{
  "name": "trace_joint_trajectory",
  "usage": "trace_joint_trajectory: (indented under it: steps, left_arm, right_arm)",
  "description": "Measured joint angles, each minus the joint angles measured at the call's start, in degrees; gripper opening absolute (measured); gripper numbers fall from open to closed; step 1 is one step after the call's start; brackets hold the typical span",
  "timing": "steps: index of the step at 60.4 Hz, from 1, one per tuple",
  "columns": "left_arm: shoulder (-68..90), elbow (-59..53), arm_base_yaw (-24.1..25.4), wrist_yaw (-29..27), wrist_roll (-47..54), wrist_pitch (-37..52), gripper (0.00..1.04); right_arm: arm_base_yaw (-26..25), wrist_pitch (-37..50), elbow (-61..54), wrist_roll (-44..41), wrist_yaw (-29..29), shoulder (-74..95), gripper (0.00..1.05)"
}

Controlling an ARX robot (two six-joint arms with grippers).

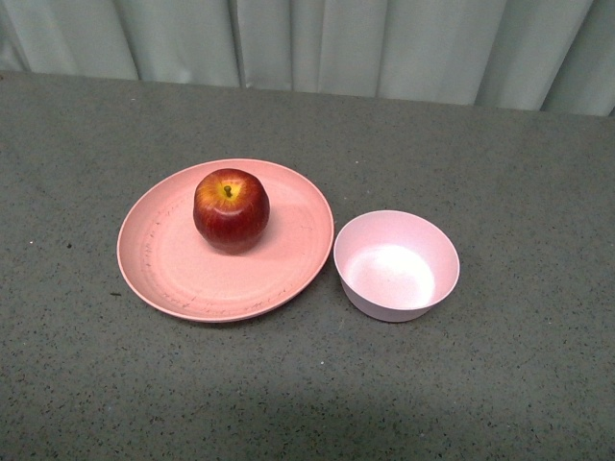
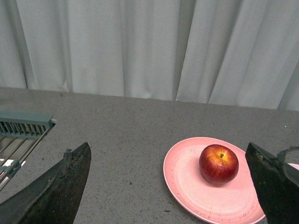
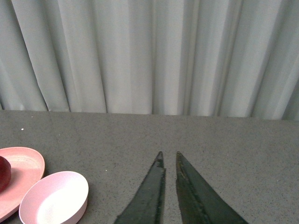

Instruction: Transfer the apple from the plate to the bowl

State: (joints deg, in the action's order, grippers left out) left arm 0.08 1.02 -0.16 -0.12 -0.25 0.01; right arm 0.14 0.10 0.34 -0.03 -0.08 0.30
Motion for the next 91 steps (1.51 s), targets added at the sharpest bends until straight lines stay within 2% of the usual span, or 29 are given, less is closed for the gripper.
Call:
trace_joint_trajectory:
  steps: [8,21,26,28,37,42,51,57,59,65,72,91]
  left_arm:
    - [0.00,0.00,0.00,-0.02,-0.02,0.00,0.98]
    - [0.00,0.00,0.00,0.00,-0.02,0.00,0.98]
    - [0.00,0.00,0.00,-0.02,-0.02,0.00,0.98]
    - [0.00,0.00,0.00,-0.02,0.00,0.00,0.98]
    - [0.13,0.07,0.02,-0.02,-0.04,-0.15,0.98]
    - [6.23,1.07,-0.68,-0.09,-1.40,-0.79,0.98]
    - [33.09,4.00,-2.75,2.69,-4.66,21.73,0.98]
    - [64.30,15.32,-4.92,1.27,-6.62,42.51,0.98]
    - [69.31,17.62,-5.51,1.05,-6.62,43.95,0.98]
    - [86.88,26.08,-8.07,1.20,-6.95,43.54,0.98]
    - [99.36,33.00,-10.64,0.04,-7.50,43.10,0.98]
    - [113.24,45.13,-14.73,-1.84,-9.03,40.74,0.98]
  right_arm:
    - [0.00,0.00,0.00,0.00,0.00,-0.04,0.37]
    - [0.00,0.00,0.00,0.00,0.00,-0.04,0.73]
    - [0.00,0.00,0.00,0.00,0.00,-0.04,0.93]
    - [0.00,0.00,0.00,0.07,0.00,-0.04,0.97]
    - [0.00,0.00,0.00,0.04,0.02,-0.04,0.95]
    - [0.00,-0.02,0.00,0.04,0.00,-0.04,0.95]
    - [0.00,-0.02,0.00,0.04,0.00,-0.04,0.95]
    - [0.00,-0.02,0.00,0.04,0.02,-0.04,0.95]
    - [0.00,0.00,0.00,0.04,0.00,-0.04,0.95]
    - [0.00,0.00,0.00,0.04,0.02,-0.04,0.95]
    - [0.00,0.00,0.00,0.04,0.00,-0.04,0.95]
    - [0.00,0.00,0.00,0.04,0.00,-0.04,0.95]
